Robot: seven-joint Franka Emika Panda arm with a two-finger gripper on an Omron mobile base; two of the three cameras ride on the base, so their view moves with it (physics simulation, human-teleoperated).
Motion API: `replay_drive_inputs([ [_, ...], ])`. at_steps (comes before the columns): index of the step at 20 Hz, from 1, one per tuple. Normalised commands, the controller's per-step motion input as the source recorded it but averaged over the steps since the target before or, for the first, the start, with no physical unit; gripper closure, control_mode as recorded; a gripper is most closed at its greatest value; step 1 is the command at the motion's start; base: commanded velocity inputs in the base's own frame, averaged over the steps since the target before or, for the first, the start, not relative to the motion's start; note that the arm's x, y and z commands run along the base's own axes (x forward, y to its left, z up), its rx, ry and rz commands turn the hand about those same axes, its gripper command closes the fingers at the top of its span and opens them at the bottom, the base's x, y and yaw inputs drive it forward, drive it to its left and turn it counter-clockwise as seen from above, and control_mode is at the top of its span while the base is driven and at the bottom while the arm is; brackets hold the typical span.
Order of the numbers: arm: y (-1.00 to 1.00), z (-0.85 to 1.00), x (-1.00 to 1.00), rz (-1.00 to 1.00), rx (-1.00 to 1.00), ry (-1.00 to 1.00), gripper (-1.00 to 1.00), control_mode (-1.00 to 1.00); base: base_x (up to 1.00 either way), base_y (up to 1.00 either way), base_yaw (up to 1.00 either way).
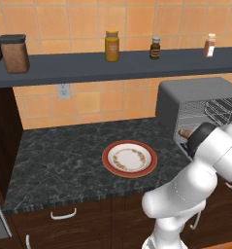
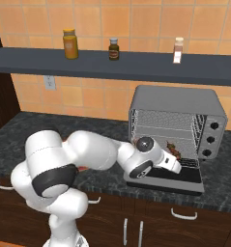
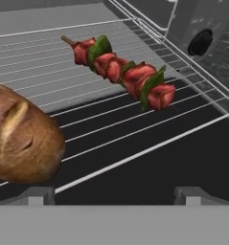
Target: Pick up the kebab skewer and baguette bread, and place them inside the toaster oven. Close the toaster oven door and start by setting the timer.
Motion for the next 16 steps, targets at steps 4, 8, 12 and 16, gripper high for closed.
replay_drive_inputs([
  [4,0.00,0.00,0.18,0.00,0.00,-0.05,-1.00,-1.00,0.00,0.00,0.00],
  [8,0.00,0.00,0.29,0.00,0.00,-0.06,-1.00,-1.00,0.00,0.00,0.00],
  [12,0.00,-0.01,0.34,-0.01,0.00,-0.05,-1.00,-1.00,0.00,0.00,0.00],
  [16,0.00,-0.18,0.26,-0.01,0.02,-0.01,-1.00,-1.00,0.00,0.00,0.00],
])
